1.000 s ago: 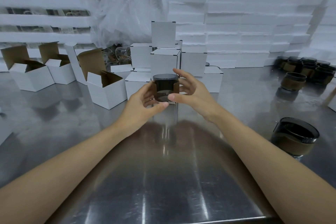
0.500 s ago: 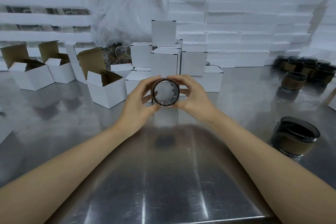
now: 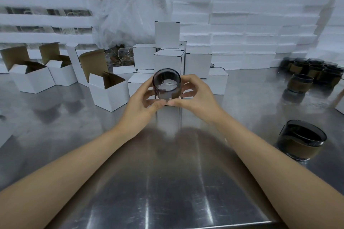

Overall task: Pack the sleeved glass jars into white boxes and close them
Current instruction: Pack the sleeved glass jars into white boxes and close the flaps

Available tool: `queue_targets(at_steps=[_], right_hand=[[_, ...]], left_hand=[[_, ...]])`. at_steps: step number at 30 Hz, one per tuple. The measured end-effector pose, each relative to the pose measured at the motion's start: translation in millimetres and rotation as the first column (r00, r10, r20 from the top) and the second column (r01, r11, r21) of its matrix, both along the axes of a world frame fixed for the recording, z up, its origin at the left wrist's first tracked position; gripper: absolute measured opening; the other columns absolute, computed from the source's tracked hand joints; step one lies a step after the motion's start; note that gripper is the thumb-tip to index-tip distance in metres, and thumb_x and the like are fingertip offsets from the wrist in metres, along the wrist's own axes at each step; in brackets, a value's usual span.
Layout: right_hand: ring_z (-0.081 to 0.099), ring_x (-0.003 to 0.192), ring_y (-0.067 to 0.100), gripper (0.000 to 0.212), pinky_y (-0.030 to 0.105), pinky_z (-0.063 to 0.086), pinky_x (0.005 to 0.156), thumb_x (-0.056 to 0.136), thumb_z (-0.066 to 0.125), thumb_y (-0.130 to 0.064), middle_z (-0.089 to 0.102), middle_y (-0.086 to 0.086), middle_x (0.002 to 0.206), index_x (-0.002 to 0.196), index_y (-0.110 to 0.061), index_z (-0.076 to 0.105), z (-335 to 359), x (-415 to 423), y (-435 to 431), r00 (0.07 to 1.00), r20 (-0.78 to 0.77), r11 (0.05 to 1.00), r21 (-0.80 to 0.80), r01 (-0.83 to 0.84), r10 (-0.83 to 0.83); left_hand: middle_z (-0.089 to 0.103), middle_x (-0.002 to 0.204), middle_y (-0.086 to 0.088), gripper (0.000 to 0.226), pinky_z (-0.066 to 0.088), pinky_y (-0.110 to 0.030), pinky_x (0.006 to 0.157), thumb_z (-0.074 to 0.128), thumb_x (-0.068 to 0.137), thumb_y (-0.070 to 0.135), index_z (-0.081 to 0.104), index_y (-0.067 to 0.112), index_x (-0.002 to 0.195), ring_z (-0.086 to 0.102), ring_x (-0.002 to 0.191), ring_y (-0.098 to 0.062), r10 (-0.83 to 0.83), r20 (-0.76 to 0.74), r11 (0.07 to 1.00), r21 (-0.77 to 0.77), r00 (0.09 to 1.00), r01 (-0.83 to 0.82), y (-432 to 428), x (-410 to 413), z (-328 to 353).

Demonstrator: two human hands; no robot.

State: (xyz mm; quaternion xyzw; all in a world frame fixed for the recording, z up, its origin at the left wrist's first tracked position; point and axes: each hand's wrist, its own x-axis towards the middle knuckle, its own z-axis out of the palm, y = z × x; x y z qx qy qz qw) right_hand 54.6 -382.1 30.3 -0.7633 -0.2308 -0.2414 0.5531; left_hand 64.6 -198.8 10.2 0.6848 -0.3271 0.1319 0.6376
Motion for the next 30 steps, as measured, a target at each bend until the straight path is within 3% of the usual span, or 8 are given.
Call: queue_targets(at_steps=[3, 7, 9, 12, 18, 22, 27, 30], right_hand=[[0.061, 0.084, 0.008, 0.06, 0.028, 0.055, 0.079, 0.06, 0.09, -0.021, 0.061, 0.005, 0.108, 0.109, -0.037, 0.06, 2.9, -1.7, -1.5, 0.998, -0.024, 0.998, 0.018, -0.054, 0.054], [0.06, 0.093, 0.005, 0.06, 0.028, 0.054, 0.082, 0.068, 0.083, -0.018, 0.057, -0.009, 0.113, 0.117, -0.037, 0.052, -0.2, -1.4, 0.9, 0.997, -0.018, 0.995, -0.053, -0.079, 0.078], [0.059, 0.103, 0.003, 0.054, 0.031, 0.053, 0.087, 0.071, 0.081, -0.017, 0.058, -0.02, 0.114, 0.112, -0.033, 0.051, -1.5, -1.2, 1.4, 0.996, -0.03, 0.997, -0.008, -0.083, 0.083], [0.059, 0.111, 0.005, 0.047, 0.038, 0.052, 0.093, 0.072, 0.081, -0.009, 0.061, -0.018, 0.116, 0.099, -0.029, 0.048, -1.6, 0.0, -0.8, 0.993, -0.037, 0.993, 0.047, -0.108, 0.11], [0.056, 0.107, 0.003, 0.052, 0.02, 0.051, 0.085, 0.066, 0.08, -0.007, 0.058, -0.02, 0.106, 0.1, -0.033, 0.051, 0.4, -2.3, 0.2, 0.999, 0.015, 0.999, 0.035, -0.041, 0.041], [0.054, 0.106, 0.006, 0.058, 0.016, 0.047, 0.078, 0.064, 0.083, -0.009, 0.056, -0.013, 0.11, 0.108, -0.03, 0.053, 4.5, -7.6, 4.9, 0.991, 0.131, 0.998, -0.052, 0.036, -0.029], [0.052, 0.114, 0.012, 0.07, 0.024, 0.05, 0.084, 0.061, 0.089, -0.015, 0.054, -0.018, 0.113, 0.118, -0.035, 0.054, 9.3, -11.3, 7.8, 0.991, 0.121, 0.995, -0.087, -0.048, 0.058], [0.053, 0.119, 0.011, 0.057, 0.03, 0.05, 0.094, 0.072, 0.082, -0.018, 0.06, -0.013, 0.117, 0.121, -0.034, 0.057, 10.6, -12.5, 6.9, 0.993, 0.035, 0.993, -0.023, -0.113, 0.114]], left_hand=[[0.06, 0.128, 0.002, 0.05, 0.053, -0.032, 0.089, 0.059, 0.09, 0.014, 0.041, 0.02, 0.136, 0.064, 0.109, -0.018, -0.135, -0.058, 0.988, -0.089, 0.989, 0.13, 0.5, -2.3, 1.5], [0.061, 0.115, -0.009, 0.046, 0.054, -0.031, 0.081, 0.047, 0.087, 0.019, 0.041, 0.013, 0.133, 0.069, 0.084, -0.021, -0.278, -0.263, 0.938, -0.281, 0.924, 0.202, 0.2, -3.6, 6.3], [0.062, 0.114, -0.006, 0.045, 0.052, -0.028, 0.075, 0.044, 0.089, 0.022, 0.043, 0.015, 0.133, 0.066, 0.077, -0.02, -0.358, -0.322, 0.915, -0.307, 0.876, 0.261, 0.8, -3.4, 5.5], [0.065, 0.105, -0.004, 0.039, 0.051, -0.027, 0.072, 0.038, 0.095, 0.024, 0.044, 0.011, 0.131, 0.061, 0.071, -0.02, -0.448, -0.372, 0.885, -0.315, 0.813, 0.343, 0.1, -4.8, 4.2], [0.072, 0.097, 0.002, 0.031, 0.053, -0.028, 0.072, 0.03, 0.101, 0.019, 0.057, 0.012, 0.115, 0.069, 0.088, -0.014, -0.279, -0.424, 0.95, -0.25, 0.862, 0.185, -4.0, -0.6, 3.5], [0.073, 0.097, 0.003, 0.04, 0.054, -0.026, 0.078, 0.048, 0.087, 0.043, 0.06, 0.016, 0.114, 0.067, 0.09, -0.009, -0.209, -0.381, 0.971, -0.192, 0.901, 0.144, -5.2, -1.3, 2.8], [0.072, 0.107, -0.007, 0.031, 0.052, -0.025, 0.082, 0.058, 0.092, 0.026, 0.061, 0.009, 0.117, 0.067, 0.101, -0.018, -0.247, -0.358, 0.955, -0.249, 0.9, 0.164, -3.8, -1.2, 1.1], [0.073, 0.105, -0.007, 0.034, 0.053, -0.024, 0.08, 0.049, 0.088, 0.026, 0.062, 0.009, 0.114, 0.068, 0.099, -0.019, -0.265, -0.345, 0.944, -0.282, 0.9, 0.17, -1.4, 0.4, 2.0]])
